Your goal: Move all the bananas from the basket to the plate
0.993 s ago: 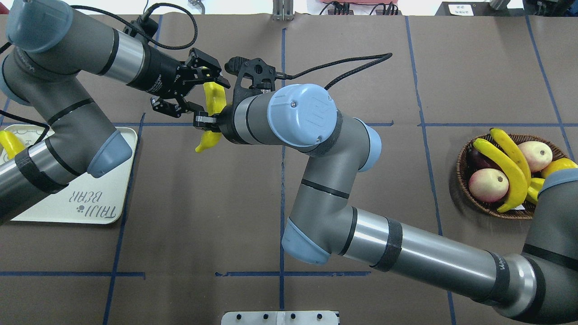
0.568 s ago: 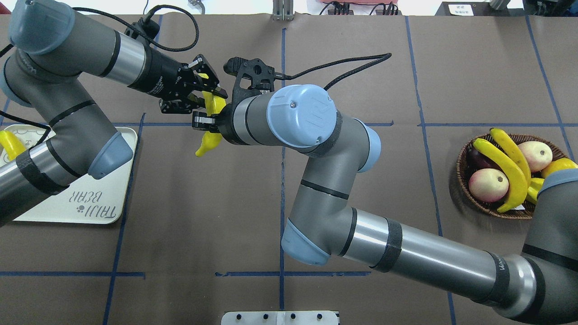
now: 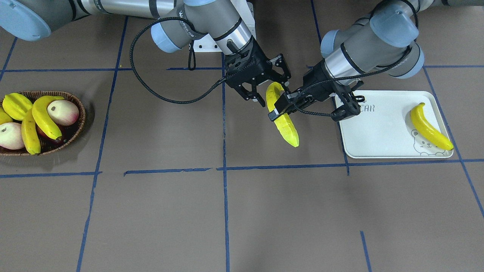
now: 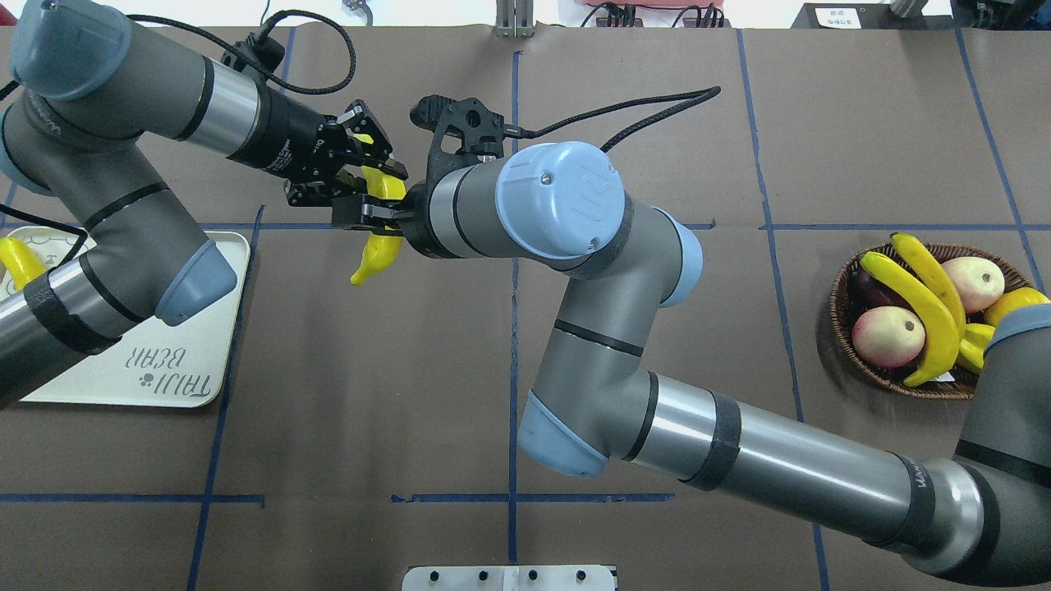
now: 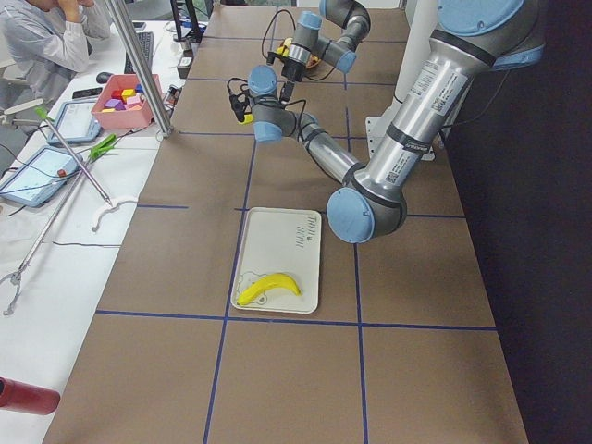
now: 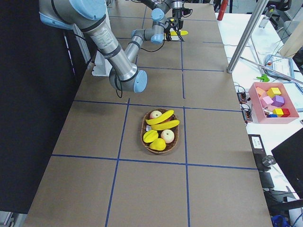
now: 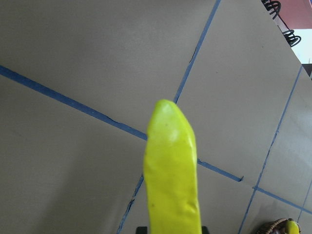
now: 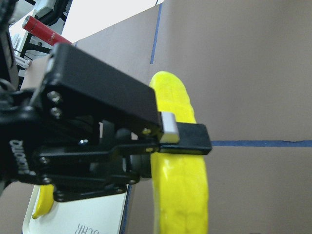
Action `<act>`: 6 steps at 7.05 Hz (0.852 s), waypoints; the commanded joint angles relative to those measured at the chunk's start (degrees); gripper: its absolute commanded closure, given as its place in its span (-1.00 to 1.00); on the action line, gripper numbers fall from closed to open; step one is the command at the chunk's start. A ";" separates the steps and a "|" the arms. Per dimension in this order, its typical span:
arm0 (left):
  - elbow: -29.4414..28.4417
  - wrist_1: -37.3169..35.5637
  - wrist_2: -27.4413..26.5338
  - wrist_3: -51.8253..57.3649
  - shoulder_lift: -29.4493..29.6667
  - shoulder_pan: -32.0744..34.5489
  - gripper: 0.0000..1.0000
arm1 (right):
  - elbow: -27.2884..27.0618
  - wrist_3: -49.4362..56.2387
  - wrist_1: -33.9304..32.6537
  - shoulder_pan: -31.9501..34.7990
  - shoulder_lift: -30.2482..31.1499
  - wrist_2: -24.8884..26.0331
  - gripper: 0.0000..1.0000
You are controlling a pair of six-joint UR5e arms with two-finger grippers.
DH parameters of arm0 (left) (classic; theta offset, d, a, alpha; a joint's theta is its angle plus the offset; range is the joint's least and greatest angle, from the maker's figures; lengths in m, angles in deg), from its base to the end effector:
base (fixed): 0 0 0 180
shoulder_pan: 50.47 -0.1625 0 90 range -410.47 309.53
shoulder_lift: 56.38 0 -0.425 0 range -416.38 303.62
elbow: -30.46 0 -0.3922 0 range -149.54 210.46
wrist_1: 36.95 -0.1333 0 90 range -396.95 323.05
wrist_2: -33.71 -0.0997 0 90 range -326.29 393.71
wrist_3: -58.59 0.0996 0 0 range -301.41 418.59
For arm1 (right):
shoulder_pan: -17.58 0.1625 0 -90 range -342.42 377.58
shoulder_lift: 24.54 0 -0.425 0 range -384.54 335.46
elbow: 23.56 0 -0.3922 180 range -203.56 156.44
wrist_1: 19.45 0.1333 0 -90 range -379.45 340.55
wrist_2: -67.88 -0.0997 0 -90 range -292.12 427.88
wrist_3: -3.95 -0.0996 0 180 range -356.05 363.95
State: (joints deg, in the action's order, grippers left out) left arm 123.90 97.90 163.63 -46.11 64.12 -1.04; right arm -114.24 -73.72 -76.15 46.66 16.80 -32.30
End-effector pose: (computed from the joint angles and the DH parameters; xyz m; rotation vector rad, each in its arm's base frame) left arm 0.3605 -0.5278 0.2268 -0.1623 1.4268 -0.4447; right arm -0.5421 -0.4339 0.0594 0.3721 -1.3966 0.1115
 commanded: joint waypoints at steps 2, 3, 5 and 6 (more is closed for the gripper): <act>-0.01 -0.81 0.15 0.28 -3.41 0.48 1.00 | -6.08 0.68 -0.52 8.25 11.79 -14.91 -0.98; -0.01 -0.82 0.16 0.28 -5.78 1.79 1.00 | -6.35 0.77 -0.78 10.71 14.26 -17.22 -0.98; -0.18 -0.82 0.07 0.46 -12.62 6.00 1.00 | -5.57 6.00 -1.48 14.41 19.98 -18.20 -0.98; -0.97 -0.82 0.33 0.55 -15.61 8.20 1.00 | -5.65 11.35 -4.27 16.43 21.92 -19.60 -0.98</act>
State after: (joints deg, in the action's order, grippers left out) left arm 123.52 97.07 163.80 -45.66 52.17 4.72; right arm -119.99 -67.60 -78.24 60.77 36.09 -50.54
